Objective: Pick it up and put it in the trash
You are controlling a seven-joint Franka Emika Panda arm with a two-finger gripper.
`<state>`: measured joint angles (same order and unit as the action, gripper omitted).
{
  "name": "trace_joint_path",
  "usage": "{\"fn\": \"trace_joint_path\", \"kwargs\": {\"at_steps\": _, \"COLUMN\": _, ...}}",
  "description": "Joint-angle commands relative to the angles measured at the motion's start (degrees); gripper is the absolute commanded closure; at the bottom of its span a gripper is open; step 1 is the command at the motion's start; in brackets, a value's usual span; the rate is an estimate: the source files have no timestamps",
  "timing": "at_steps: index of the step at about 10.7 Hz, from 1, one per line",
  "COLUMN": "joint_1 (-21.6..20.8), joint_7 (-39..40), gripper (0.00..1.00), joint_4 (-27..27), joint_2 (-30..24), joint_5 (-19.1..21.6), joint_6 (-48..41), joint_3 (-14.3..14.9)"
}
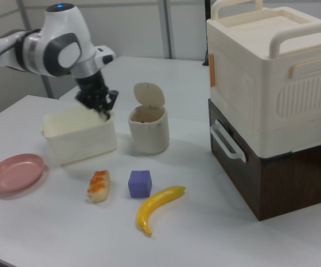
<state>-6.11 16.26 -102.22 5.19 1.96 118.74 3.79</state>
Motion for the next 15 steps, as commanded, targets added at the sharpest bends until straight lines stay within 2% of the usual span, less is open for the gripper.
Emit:
{"fn": "trace_joint_path", "kwargs": {"at_steps": 1, "joint_1": 0.48, "joint_7": -12.96, "gripper": 1.0, "joint_4": 3.87, "joint_2": 8.32, "joint_5": -0.45, "joint_6": 18.65, "joint_3": 0.7}}
{"fn": "trace_joint_path", "kwargs": {"at_steps": 3, "joint_1": 0.48, "joint_7": -22.63, "gripper": 1.0, "joint_4": 3.96, "joint_2": 11.14, "joint_5": -4.84, "joint_6": 28.61, "joint_3": 2.27}}
{"fn": "trace_joint_path", "kwargs": {"at_steps": 4, "joint_1": 0.57, "joint_7": -26.07, "gripper": 0.81, "joint_4": 3.96, "joint_2": 11.94, "joint_5": -6.6, "joint_6": 31.35, "joint_3": 2.37}}
{"fn": "trace_joint_path", "kwargs": {"at_steps": 5, "joint_1": 0.57, "joint_7": -27.76, "gripper": 0.03, "joint_4": 4.04, "joint_2": 12.21, "joint_5": -7.22, "joint_6": 31.9, "joint_3": 3.06}}
{"fn": "trace_joint_path", "kwargs": {"at_steps": 6, "joint_1": 0.4, "joint_7": -28.3, "gripper": 0.0, "joint_4": 5.0, "joint_2": 12.21, "joint_5": -7.32, "joint_6": 31.9, "joint_3": 3.42}}
{"fn": "trace_joint_path", "kwargs": {"at_steps": 10, "joint_1": 0.31, "joint_7": -29.18, "gripper": 0.0, "joint_4": 4.75, "joint_2": 11.6, "joint_5": -7.14, "joint_6": 31.29, "joint_3": 3.51}}
{"fn": "trace_joint_path", "kwargs": {"at_steps": 11, "joint_1": 0.22, "joint_7": -29.62, "gripper": 0.0, "joint_4": 3.44, "joint_2": 9.51, "joint_5": -7.14, "joint_6": 30.07, "joint_3": 3.51}}
{"fn": "trace_joint_path", "kwargs": {"at_steps": 12, "joint_1": -0.13, "joint_7": -29.19, "gripper": 0.0, "joint_4": 1.17, "joint_2": 6.35, "joint_5": -7.14, "joint_6": 25.45, "joint_3": 3.42}}
{"fn": "trace_joint_path", "kwargs": {"at_steps": 15, "joint_1": -2.41, "joint_7": -27.87, "gripper": 0.0, "joint_4": 0.09, "joint_2": -2.44, "joint_5": -6.62, "joint_6": -2.55, "joint_3": 2.98}}
